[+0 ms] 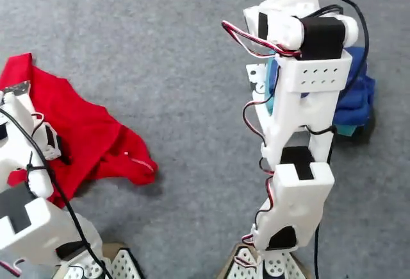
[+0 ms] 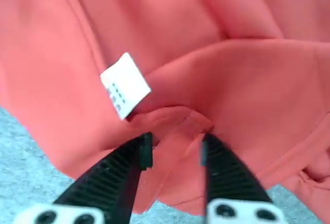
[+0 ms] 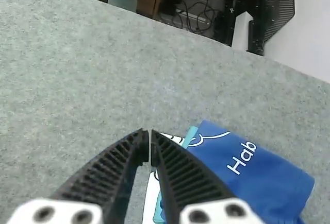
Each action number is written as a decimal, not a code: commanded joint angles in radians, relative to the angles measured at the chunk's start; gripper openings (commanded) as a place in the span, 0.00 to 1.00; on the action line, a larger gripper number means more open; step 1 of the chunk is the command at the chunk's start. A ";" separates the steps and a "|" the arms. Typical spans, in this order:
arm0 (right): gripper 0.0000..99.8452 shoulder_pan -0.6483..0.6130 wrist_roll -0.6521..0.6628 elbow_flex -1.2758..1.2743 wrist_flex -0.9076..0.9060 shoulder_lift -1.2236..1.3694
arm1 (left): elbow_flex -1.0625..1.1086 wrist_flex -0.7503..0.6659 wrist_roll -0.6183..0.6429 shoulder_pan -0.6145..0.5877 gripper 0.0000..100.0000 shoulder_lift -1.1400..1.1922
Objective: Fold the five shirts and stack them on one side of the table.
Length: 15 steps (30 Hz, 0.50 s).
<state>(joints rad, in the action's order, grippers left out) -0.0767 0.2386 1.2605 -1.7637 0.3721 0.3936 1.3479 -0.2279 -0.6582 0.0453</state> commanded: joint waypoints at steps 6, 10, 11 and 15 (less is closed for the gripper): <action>0.02 -0.003 -0.002 -0.002 -0.002 -0.008 | -0.058 0.066 0.002 -0.010 0.06 -0.003; 0.02 -0.003 -0.002 -0.002 -0.002 -0.008 | -0.093 0.101 0.002 -0.008 0.06 -0.003; 0.02 -0.003 -0.002 -0.002 -0.002 -0.008 | -0.094 0.100 0.002 -0.005 0.07 -0.003; 0.02 -0.003 -0.002 -0.002 -0.002 -0.007 | -0.090 0.107 0.057 0.010 0.13 0.006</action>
<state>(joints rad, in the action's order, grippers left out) -0.0767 0.2386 1.2605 -1.7637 0.3721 0.3399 1.4415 -0.2232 -0.6582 0.0575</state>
